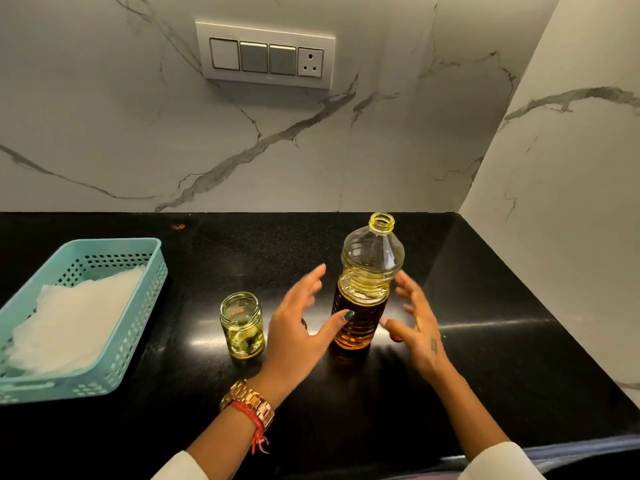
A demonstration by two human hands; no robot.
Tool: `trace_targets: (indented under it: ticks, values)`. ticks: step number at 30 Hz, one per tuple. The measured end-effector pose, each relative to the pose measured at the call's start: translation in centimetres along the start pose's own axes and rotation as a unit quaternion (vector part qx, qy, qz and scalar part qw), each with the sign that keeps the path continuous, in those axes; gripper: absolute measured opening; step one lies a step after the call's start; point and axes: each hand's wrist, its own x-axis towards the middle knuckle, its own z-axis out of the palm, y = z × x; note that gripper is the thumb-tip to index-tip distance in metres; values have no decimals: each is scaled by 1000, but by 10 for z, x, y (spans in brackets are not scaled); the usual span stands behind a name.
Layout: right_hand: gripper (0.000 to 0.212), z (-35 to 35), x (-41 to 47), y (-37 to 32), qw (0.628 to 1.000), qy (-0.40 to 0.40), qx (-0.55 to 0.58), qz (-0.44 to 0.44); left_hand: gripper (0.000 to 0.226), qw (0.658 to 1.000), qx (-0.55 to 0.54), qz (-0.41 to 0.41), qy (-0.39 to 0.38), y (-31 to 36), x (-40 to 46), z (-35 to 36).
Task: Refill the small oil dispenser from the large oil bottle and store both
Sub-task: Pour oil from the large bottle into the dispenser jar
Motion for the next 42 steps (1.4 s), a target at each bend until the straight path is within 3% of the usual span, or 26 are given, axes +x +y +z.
trace_targets:
  ticks: [3,7,10,16,21,29,36,42]
  values:
    - [108,16,4,-27,998,28,45,-38,73,985,52,84,140,1,-5,-27]
    - [118,36,14,-46,996,57,42,-49,96,974,97,-6,203,-19,-11,-59]
    - [121,47,16,-47,994,81,55,-39,106,970,114,-81,196,-41,-19,-68]
    - [103,54,20,-49,989,142,39,-1,120,975,72,-171,119,-75,-31,-62]
    - [80,55,25,-45,986,161,33,6,120,970,32,-218,106,-93,-31,-53]
    - [68,52,32,-49,986,167,31,-6,66,963,41,-236,120,-109,-33,-47]
    - [67,46,37,-84,983,108,-62,-133,75,965,66,-206,151,-90,-20,-67]
    - [65,39,54,-127,932,61,-235,-268,71,980,52,-137,132,-46,2,-86]
